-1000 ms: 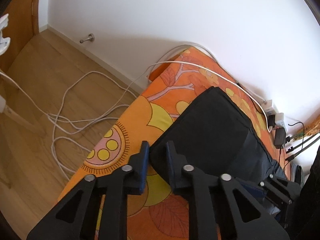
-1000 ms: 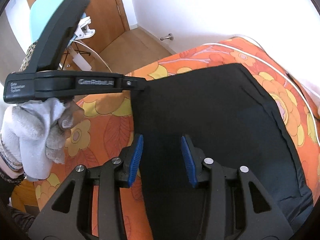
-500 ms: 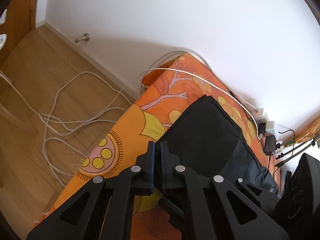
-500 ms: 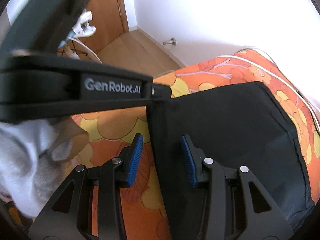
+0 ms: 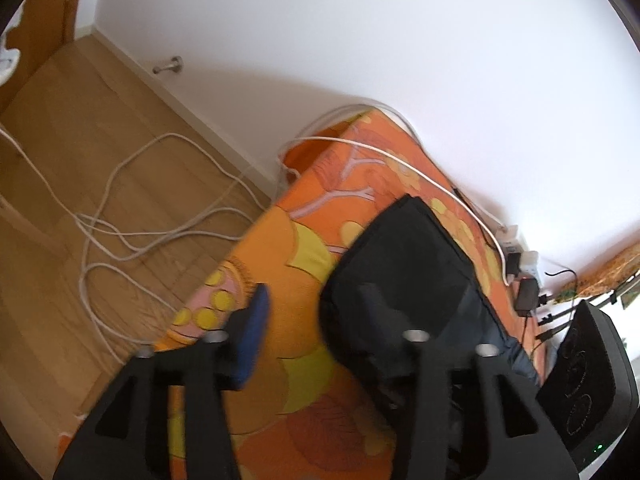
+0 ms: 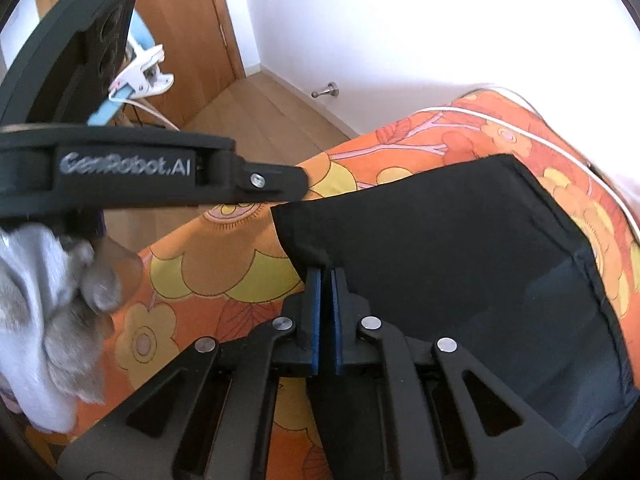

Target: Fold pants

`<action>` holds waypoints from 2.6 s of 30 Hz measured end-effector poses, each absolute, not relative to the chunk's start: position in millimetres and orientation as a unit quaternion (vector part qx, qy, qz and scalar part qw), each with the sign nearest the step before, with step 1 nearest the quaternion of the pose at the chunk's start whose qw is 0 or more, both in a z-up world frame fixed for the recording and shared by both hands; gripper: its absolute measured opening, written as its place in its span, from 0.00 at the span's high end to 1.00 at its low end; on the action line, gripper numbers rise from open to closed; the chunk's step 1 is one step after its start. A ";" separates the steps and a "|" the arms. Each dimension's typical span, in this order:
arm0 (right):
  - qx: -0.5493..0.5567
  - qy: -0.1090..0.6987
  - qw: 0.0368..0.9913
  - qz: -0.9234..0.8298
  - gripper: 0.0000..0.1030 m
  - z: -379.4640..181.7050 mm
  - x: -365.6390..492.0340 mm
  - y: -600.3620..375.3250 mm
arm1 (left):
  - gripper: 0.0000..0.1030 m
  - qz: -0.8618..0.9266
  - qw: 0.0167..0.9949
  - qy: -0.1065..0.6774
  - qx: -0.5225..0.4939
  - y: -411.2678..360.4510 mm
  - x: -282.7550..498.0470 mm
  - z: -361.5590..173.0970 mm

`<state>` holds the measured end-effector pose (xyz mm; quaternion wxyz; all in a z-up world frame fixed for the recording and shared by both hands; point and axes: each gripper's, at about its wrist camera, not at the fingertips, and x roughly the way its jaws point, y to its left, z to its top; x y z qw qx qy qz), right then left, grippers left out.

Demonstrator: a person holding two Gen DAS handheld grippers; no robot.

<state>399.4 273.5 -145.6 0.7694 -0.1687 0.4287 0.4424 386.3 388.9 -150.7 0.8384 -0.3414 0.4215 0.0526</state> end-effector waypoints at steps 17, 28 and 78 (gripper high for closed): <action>-0.124 0.444 0.767 0.446 0.87 -137.9 401.5 246.6 | 0.92 0.048 0.838 0.427 -0.337 366.9 397.3 -161.2; 0.003 0.490 0.775 0.400 0.43 -98.2 464.6 182.9 | 0.93 0.019 0.874 0.388 -0.292 343.3 380.4 -139.2; 0.052 0.458 0.829 0.317 0.96 81.0 431.9 -46.6 | 0.93 -0.199 0.899 0.366 -0.133 36.4 321.4 58.2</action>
